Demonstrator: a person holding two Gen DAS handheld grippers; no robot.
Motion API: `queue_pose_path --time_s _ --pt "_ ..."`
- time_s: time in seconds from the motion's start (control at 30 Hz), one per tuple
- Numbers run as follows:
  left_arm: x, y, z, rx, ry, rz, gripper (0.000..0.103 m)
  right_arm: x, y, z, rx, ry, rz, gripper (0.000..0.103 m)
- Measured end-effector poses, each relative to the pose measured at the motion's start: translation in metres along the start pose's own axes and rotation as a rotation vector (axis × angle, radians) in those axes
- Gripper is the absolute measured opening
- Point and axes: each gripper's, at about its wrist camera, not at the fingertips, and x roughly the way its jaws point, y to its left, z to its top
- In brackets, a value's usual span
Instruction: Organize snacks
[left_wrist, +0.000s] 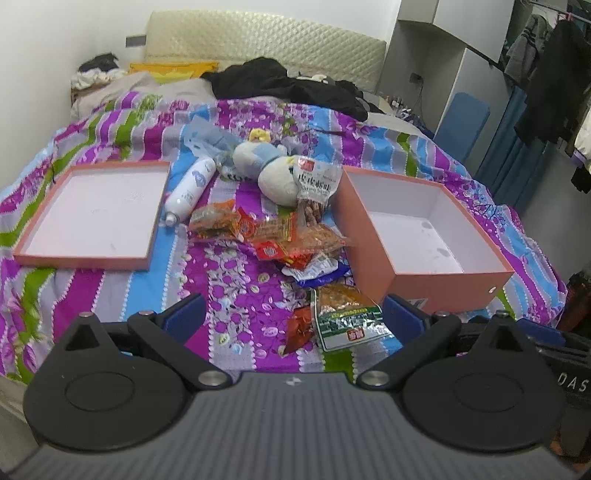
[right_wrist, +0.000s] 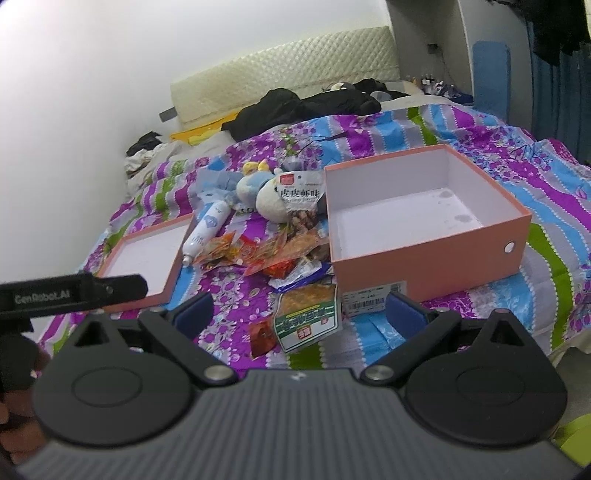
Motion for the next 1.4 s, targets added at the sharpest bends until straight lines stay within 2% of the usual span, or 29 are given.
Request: queue_pose_path --time_s 0.27,0.37,0.53,0.67,0.83,0.9,1.0,1.1,1.27,1.33,1.4 --pt "0.008 -0.001 -0.002 0.004 -0.004 -0.007 0.103 0.005 -0.005 -0.003 0.018 0.010 0.020 0.099" --pt "0.015 0.000 -0.007 0.031 -0.021 -0.082 0.103 0.011 -0.007 -0.006 0.033 0.015 0.023 0.099" --pt "0.033 0.002 -0.014 0.033 -0.015 -0.065 0.103 0.023 -0.014 -0.011 0.057 0.016 0.005 0.100" --pt "0.052 0.008 -0.020 0.039 -0.002 -0.066 0.103 0.038 -0.027 -0.013 0.086 0.020 0.047 0.100" --pt "0.076 0.009 -0.026 0.083 -0.009 -0.088 0.103 0.062 -0.034 -0.015 -0.001 -0.007 -0.011 0.100" --pt "0.086 0.008 -0.028 0.094 -0.011 -0.090 0.103 0.076 -0.049 -0.018 0.064 -0.002 0.045 0.100" --pt "0.104 0.004 -0.032 0.132 0.001 -0.067 0.103 0.103 -0.072 -0.022 0.208 0.052 0.121 0.100" --pt "0.124 0.006 -0.036 0.146 0.017 -0.074 0.103 0.122 -0.079 -0.028 0.246 0.074 0.127 0.100" --pt "0.164 0.013 -0.050 0.158 0.074 -0.087 0.102 0.153 -0.085 -0.037 0.366 0.111 0.222 0.099" --pt "0.178 0.016 -0.054 0.165 0.063 -0.085 0.101 0.164 -0.086 -0.039 0.412 0.122 0.270 0.099" --pt "0.195 0.016 -0.057 0.177 0.085 -0.075 0.101 0.176 -0.086 -0.041 0.456 0.137 0.302 0.099"
